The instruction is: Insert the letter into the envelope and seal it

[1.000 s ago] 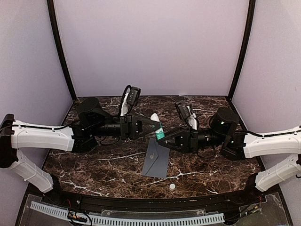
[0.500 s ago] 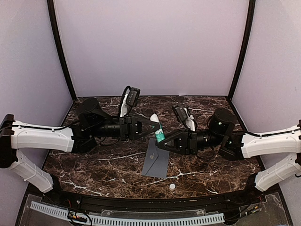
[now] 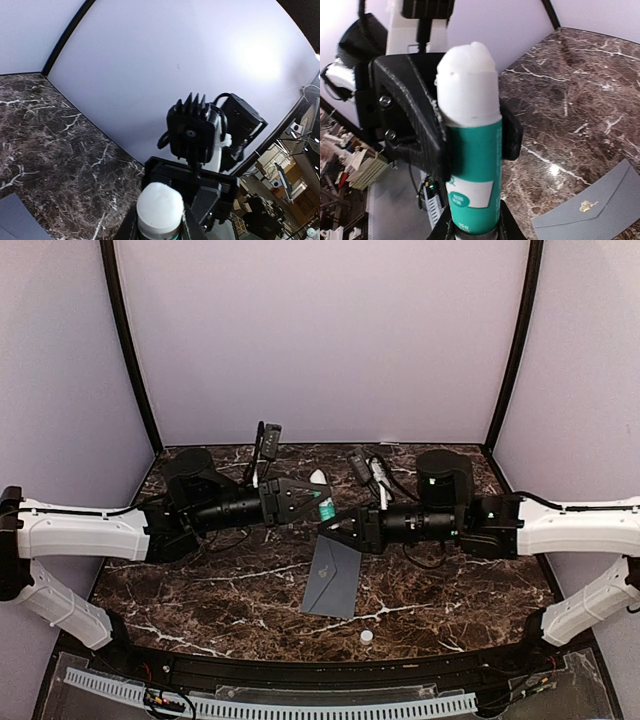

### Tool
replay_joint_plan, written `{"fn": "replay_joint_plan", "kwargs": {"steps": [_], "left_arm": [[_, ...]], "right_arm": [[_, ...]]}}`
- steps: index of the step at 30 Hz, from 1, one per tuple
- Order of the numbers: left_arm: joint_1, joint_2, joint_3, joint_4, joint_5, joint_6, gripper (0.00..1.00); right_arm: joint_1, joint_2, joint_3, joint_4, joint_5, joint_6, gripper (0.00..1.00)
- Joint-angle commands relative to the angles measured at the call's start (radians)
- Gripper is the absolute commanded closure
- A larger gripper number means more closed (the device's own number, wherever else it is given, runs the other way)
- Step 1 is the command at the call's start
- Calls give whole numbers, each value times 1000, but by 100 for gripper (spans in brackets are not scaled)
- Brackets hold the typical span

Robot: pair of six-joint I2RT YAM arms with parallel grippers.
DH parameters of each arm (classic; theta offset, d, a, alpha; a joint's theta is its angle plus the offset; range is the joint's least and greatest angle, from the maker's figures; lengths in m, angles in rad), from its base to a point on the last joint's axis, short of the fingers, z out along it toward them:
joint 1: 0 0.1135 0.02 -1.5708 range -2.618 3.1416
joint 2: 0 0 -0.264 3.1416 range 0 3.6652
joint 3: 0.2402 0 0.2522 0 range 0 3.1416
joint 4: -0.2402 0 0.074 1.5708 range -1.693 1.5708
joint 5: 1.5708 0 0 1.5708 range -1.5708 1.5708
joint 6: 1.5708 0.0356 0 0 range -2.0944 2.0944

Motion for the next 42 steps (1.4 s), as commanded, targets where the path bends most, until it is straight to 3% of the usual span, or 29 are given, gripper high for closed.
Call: {"fn": "replay_joint_plan", "kwargs": {"steps": [1, 8, 15, 16, 19, 22, 26, 30, 34, 39, 42], "left_arm": [[-20, -19, 5, -108, -93, 28, 100], [-17, -9, -5, -169, -199, -27, 100], [-11, 2, -26, -160, -216, -81, 100], [-9, -2, -29, -156, -209, -86, 100], [16, -23, -49, -103, -167, -100, 100], [37, -52, -55, -54, -78, -83, 100], [56, -91, -43, -67, -20, -6, 100], [72, -116, -54, -35, 65, 17, 100], [74, -114, -62, 70, 216, 6, 100], [74, -108, -75, 202, 332, -47, 100], [74, -103, -75, 261, 363, -75, 100]], "right_arm": [[34, 123, 167, -281, 465, -49, 100], [112, 291, 326, -406, 756, -4, 100], [143, 341, 391, -421, 820, 14, 100], [144, 332, 386, -419, 809, 10, 98], [143, 268, 352, -394, 763, -5, 74], [141, 154, 256, -292, 656, -45, 50], [119, 4, 80, -85, 470, -83, 36], [36, -116, -99, 134, 217, -41, 30], [-29, -135, -221, 410, -42, 55, 27], [-31, -58, -193, 570, -295, 104, 27], [-14, -9, -167, 614, -342, 117, 31]]}}
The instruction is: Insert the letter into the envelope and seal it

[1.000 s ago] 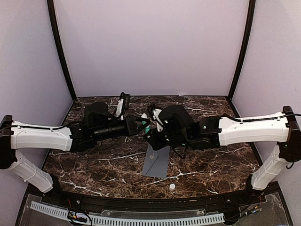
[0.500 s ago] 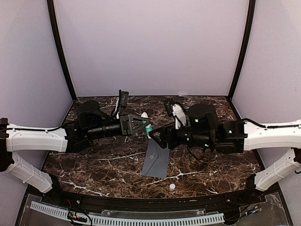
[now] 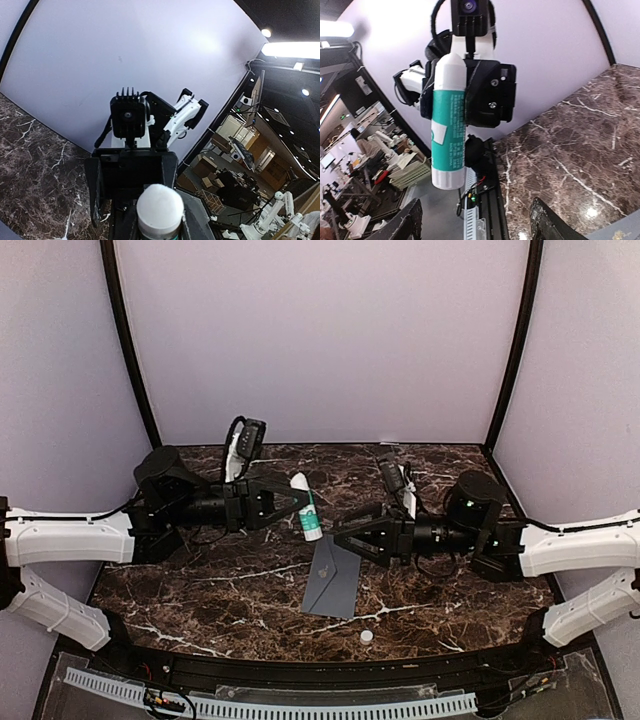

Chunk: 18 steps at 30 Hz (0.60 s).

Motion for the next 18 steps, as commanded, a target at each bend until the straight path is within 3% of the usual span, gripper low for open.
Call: {"fn": "replay_joint_plan", "kwargs": {"steps": [1, 18], "left_arm": [[2, -9, -9, 167, 120, -42, 100], [1, 5, -11, 225, 150, -75, 100]], "right_arm": [[21, 59, 59, 189, -197, 40, 32], [94, 229, 165, 343, -264, 98, 51]]}}
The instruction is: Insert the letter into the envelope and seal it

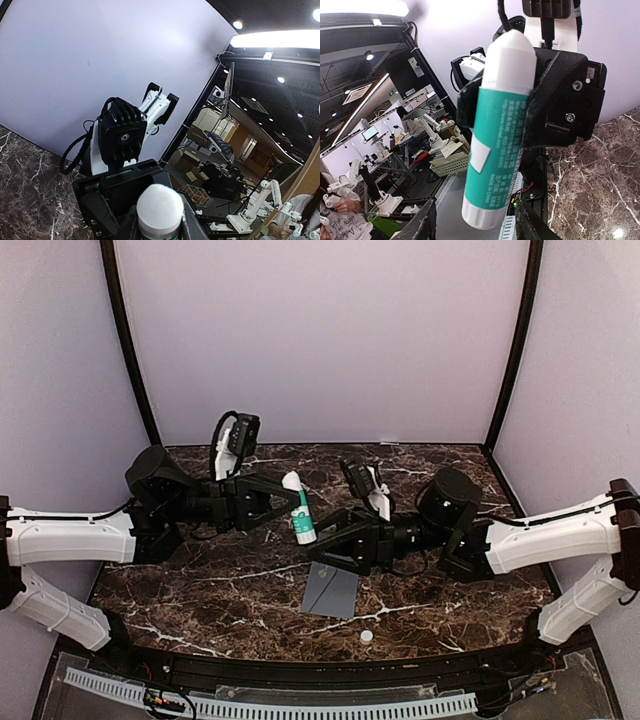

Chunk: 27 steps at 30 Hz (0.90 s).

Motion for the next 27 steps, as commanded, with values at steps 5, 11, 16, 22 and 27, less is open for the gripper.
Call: {"fn": "replay_joint_plan", "kwargs": {"steps": [5, 11, 16, 22, 27], "left_arm": [[1, -4, -11, 64, 21, -14, 100], [-1, -6, -12, 72, 23, -16, 100], [-4, -6, -14, 74, 21, -14, 100], [-6, -6, -15, 67, 21, -11, 100], [-8, -10, -18, 47, 19, 1, 100]], "right_arm": [[12, 22, 33, 97, -29, 28, 59], [11, 31, 43, 111, -30, 36, 61], [12, 37, 43, 116, -28, 42, 72], [9, 42, 42, 122, -12, 60, 83], [-3, 43, 36, 125, 7, 91, 87]]}}
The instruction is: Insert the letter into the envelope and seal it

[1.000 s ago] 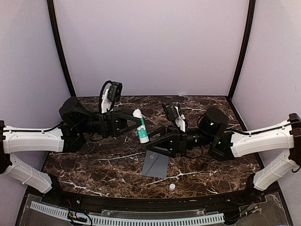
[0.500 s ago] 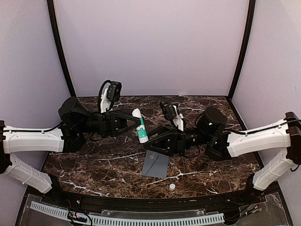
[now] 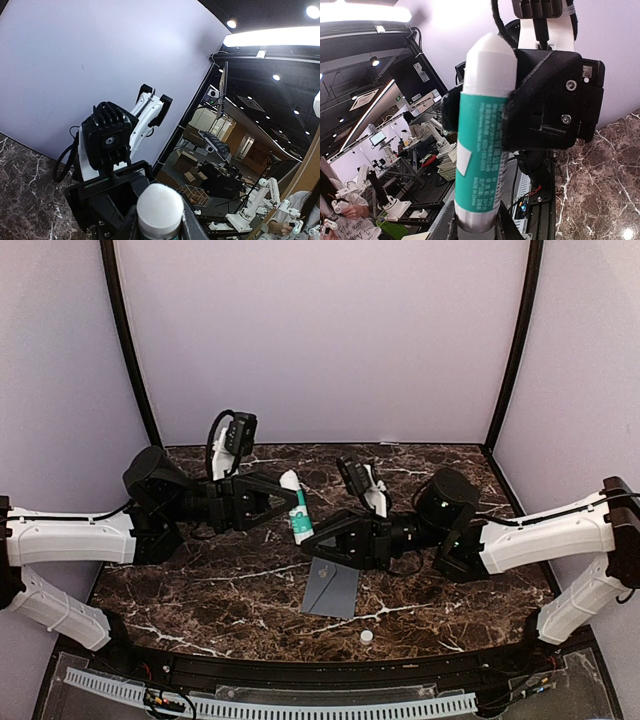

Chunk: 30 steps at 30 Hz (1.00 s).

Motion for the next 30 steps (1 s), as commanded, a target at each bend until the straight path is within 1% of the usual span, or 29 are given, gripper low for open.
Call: {"fn": "replay_joint_plan", "kwargs": {"steps": [1, 5, 8, 11, 14, 19, 24, 27, 30], "left_arm": [[-4, -14, -14, 1, 5, 28, 100], [-5, -33, -2, -102, -15, 102, 100], [-10, -52, 14, -238, -40, 171, 100], [-18, -62, 33, -355, -76, 247, 100], [-23, -73, 41, -430, -125, 313, 100], [-45, -74, 68, -586, -223, 397, 100], [-75, -55, 102, -683, -363, 454, 100], [-93, -44, 116, -727, -423, 472, 100], [-97, -37, 118, -735, -488, 461, 100]], "right_arm": [[-12, 2, 16, 57, 26, 28, 87], [-31, -17, 2, 20, 64, 39, 90], [-41, -34, 2, -35, 96, 23, 92], [-49, -44, 11, -110, 130, 2, 92], [-58, -51, 30, -205, 179, -23, 93], [-63, -57, 98, -449, 334, -94, 93], [-54, -66, 177, -666, 569, -151, 93], [-45, -62, 216, -748, 656, -167, 92], [-39, -63, 223, -765, 666, -179, 89]]}}
